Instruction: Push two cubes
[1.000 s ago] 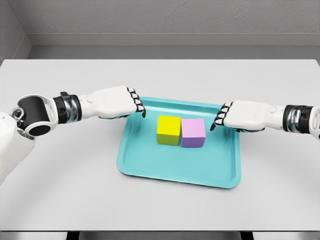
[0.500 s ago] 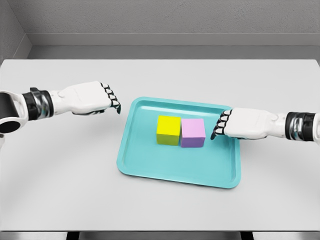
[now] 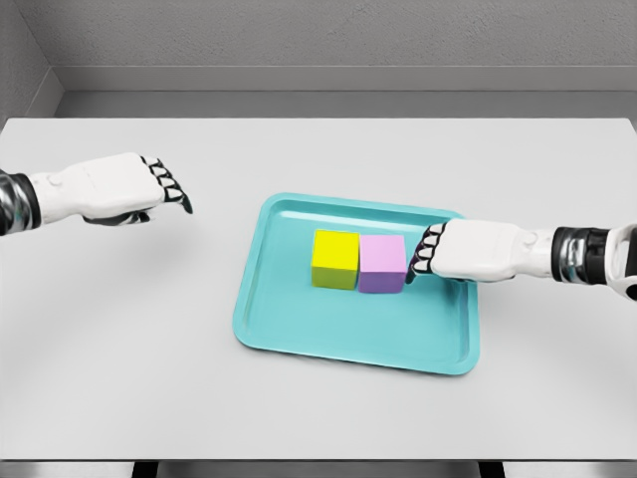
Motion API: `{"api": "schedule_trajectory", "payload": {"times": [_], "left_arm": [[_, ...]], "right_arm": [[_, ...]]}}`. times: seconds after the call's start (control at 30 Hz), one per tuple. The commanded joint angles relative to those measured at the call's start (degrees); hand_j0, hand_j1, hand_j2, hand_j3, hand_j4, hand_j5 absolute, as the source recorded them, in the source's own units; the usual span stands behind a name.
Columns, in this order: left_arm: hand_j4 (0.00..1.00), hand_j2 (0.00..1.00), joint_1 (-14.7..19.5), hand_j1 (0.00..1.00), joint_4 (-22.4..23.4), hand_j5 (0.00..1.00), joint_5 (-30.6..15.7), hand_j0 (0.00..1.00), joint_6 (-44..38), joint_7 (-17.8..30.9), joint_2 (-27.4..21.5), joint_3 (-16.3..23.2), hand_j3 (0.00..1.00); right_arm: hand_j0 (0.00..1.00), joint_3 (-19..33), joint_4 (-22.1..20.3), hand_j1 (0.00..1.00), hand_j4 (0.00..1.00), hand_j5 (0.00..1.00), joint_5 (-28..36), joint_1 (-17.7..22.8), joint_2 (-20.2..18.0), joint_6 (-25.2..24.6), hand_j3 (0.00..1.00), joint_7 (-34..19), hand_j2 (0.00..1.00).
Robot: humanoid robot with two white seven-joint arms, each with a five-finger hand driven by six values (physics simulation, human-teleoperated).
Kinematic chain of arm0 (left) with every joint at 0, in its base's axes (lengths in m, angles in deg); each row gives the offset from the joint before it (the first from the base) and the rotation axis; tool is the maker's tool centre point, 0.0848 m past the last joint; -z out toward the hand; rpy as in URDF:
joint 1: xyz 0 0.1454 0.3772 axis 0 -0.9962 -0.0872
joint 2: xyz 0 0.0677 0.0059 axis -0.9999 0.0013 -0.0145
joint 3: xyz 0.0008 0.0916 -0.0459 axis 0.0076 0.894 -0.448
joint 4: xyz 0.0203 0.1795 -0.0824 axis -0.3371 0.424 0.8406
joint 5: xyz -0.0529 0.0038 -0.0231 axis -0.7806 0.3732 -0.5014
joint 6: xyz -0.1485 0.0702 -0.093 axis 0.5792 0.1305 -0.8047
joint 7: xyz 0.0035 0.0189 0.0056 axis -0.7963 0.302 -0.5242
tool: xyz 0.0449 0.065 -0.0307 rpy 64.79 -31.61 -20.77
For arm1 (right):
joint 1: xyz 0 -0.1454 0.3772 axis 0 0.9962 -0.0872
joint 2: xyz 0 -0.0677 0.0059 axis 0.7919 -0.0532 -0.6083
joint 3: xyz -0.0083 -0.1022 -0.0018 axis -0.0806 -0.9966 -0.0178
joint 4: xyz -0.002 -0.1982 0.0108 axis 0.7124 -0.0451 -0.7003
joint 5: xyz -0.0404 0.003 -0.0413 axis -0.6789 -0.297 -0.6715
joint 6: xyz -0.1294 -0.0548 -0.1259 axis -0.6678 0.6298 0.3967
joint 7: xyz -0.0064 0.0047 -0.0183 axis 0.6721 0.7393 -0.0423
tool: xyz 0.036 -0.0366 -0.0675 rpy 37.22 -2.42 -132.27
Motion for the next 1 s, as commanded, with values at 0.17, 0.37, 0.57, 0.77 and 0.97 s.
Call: {"api": "schedule_trajectory", "payload": {"times": [0.17,0.37,0.57,0.77,0.97], "left_arm": [[1.0,1.0,0.0,1.0,-0.2,1.0,-1.0,1.0,-0.1,-0.2,-1.2,-0.4,1.0],[1.0,1.0,-0.4,1.0,-0.1,1.0,-0.8,1.0,-0.1,-0.2,-1.9,-0.4,1.0],[1.0,1.0,-0.7,1.0,0.1,1.0,-0.8,1.0,-0.1,-0.2,-3.3,-0.4,1.0],[1.0,1.0,-1.0,1.0,0.2,1.0,-0.7,1.0,-0.1,-0.2,-3.7,-0.6,1.0],[1.0,1.0,-1.2,1.0,0.0,1.0,-0.8,1.0,-0.1,-0.2,-3.8,-0.7,1.0]], "right_arm": [[0.76,-0.3,0.0,0.76,0.76,0.76,0.2,0.0,0.4,-0.1,0.76,-0.1,0.76],[0.76,-0.9,0.0,0.76,0.76,0.76,0.2,0.1,0.2,-0.1,0.76,-0.1,0.76],[0.76,-0.9,-0.7,0.76,0.76,0.76,0.4,0.1,0.2,-0.1,0.76,0.0,0.76],[0.76,-0.9,-1.3,0.76,0.76,0.76,0.4,0.1,0.4,-0.1,0.76,0.0,0.76],[0.76,-0.9,0.5,0.76,0.76,0.76,0.1,0.2,-0.9,-0.1,0.76,-0.1,0.76]]}}
